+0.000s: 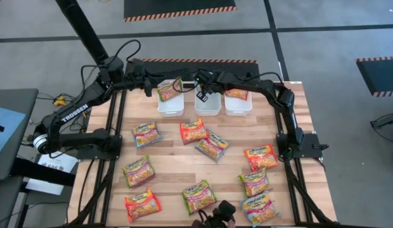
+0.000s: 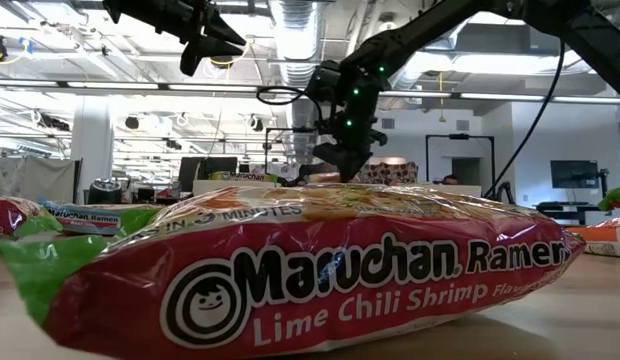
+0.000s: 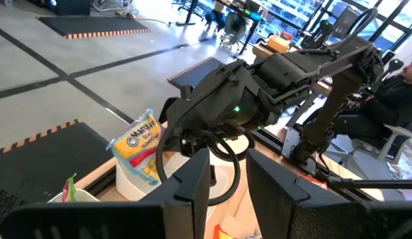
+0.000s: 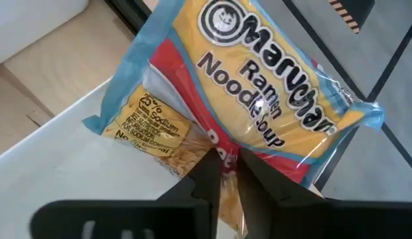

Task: Sort Maruchan noodles
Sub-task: Put the blue noodle pack into the middle white bin, then put the green noodle pack into the left white bin

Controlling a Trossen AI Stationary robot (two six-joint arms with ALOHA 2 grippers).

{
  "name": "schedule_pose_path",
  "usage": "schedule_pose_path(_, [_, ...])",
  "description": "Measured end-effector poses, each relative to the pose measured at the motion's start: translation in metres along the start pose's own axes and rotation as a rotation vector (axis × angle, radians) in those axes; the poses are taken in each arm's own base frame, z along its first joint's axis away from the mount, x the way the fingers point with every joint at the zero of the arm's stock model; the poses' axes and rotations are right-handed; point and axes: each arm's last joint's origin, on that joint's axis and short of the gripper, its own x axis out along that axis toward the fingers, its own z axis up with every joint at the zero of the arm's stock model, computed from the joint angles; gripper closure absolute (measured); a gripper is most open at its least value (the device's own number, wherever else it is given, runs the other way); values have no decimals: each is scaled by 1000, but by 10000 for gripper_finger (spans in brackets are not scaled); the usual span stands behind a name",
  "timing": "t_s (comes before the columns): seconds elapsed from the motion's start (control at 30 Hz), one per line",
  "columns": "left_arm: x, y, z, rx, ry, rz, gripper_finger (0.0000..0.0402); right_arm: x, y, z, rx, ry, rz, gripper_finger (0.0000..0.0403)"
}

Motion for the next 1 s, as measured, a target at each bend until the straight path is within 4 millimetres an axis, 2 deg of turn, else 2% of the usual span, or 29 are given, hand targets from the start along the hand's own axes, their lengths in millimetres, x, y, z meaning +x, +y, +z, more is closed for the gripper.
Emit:
schedule_pose_path(0.57, [0, 0, 0, 3, 4, 2, 317, -2, 0, -1, -9, 14, 6, 265])
schedule_pose_path(1.0, [-1, 3, -11, 3, 104, 33, 317, -45, -17, 28, 13, 14, 140, 253])
